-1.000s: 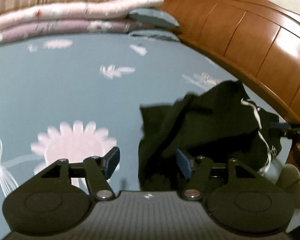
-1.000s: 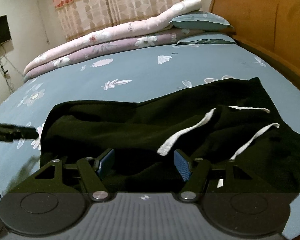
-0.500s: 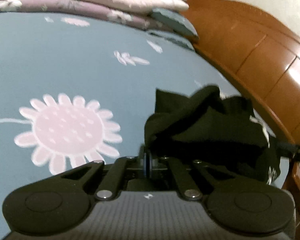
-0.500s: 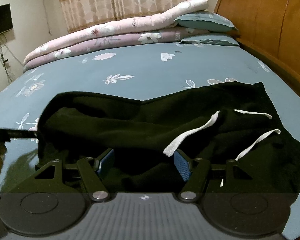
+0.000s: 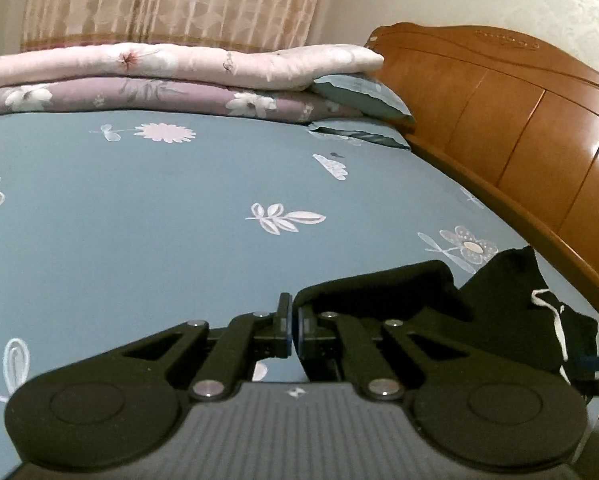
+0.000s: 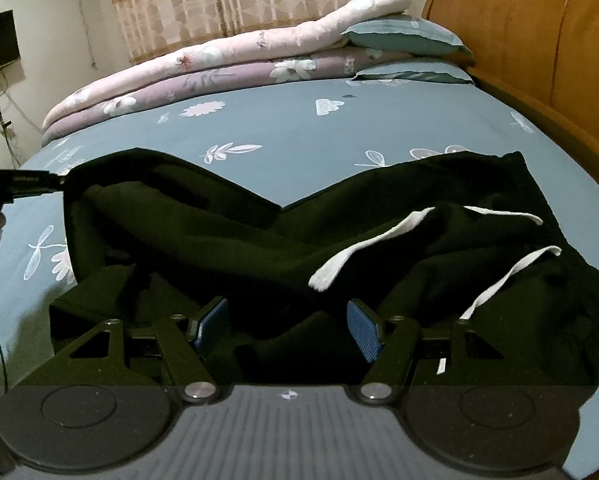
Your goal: Fold clothes
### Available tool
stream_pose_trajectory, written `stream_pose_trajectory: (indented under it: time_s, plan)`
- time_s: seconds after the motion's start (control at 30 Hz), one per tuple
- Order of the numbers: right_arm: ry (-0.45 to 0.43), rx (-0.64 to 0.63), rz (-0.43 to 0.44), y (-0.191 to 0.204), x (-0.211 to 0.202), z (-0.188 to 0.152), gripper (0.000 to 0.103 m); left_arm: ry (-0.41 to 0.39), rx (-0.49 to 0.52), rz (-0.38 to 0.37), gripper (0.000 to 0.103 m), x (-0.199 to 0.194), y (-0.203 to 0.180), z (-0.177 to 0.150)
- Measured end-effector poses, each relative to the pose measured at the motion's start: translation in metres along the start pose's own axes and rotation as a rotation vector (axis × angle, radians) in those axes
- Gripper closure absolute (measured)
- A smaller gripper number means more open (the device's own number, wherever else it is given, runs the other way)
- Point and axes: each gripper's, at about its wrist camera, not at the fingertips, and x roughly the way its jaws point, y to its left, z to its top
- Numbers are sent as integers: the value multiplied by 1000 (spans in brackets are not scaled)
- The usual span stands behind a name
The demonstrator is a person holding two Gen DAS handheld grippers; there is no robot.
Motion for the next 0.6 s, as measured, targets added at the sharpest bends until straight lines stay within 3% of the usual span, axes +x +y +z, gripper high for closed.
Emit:
stream_pose_trajectory:
  time_s: [0.1,0.17,0.23,0.3,0.6]
  plan:
    - [5,6,-3,-3,0,-2,33,23,-36,-41,99,10,2,-6]
    - [10,8,-4,-5,0,-3,31,39,-55,-66,85,13,5,-13]
    - [12,9,-6,-7,0,-4,30,66,-72,-94,63,12,8,-23]
    - [13,11,-3,-7,1,-5,30,96,-99,-128,52,10,11,-33]
    - [14,-14,16,3,1,-4,30,143,-198,-139,47,6,14,-81]
